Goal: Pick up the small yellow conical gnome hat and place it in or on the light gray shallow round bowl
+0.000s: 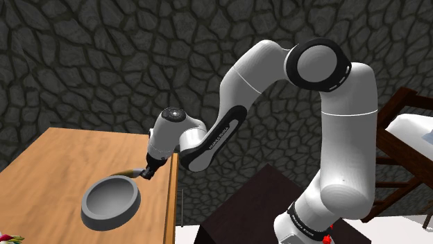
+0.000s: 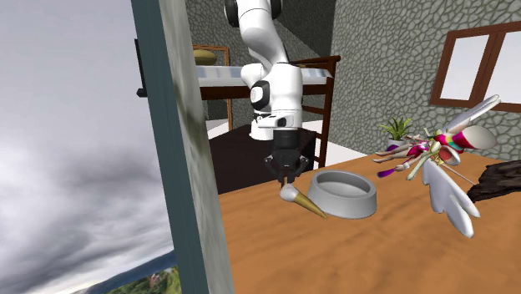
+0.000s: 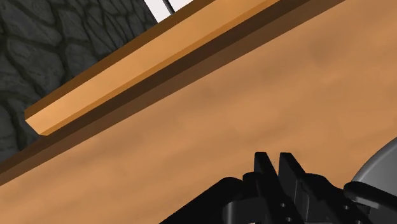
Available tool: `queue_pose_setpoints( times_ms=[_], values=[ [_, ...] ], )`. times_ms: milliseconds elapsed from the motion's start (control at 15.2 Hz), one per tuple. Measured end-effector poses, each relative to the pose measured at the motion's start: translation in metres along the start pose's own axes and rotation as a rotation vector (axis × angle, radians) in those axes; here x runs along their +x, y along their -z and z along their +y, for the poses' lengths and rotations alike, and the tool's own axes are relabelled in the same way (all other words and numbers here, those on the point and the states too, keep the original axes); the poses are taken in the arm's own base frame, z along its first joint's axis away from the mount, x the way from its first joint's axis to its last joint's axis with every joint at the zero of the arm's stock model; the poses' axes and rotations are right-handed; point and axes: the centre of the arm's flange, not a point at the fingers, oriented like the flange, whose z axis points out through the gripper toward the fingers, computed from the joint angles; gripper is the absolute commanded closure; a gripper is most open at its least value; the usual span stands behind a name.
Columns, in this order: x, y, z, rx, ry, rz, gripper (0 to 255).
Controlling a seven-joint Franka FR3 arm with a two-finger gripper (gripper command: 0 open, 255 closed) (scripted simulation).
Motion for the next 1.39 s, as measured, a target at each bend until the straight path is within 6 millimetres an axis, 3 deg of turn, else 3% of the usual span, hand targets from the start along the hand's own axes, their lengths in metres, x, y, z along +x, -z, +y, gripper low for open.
queue_pose_setpoints(
  times_ms=[330, 396, 528, 858, 1056, 1386],
  values=[
    [-0.001, 0.000, -0.001, 0.003, 0.003, -0.003, 255],
    [-0.001, 0.000, -0.001, 0.003, 0.003, -0.003, 0],
    [0.007, 0.004, -0.002, 0.003, 0.036, -0.014, 0],
    [0.073, 0.025, -0.033, -0.025, 0.650, -0.178, 0],
    [0.081, 0.016, -0.035, -0.024, 0.742, -0.209, 0],
    [0.080, -0.008, -0.032, -0.026, 0.754, -0.213, 0]
  ],
)
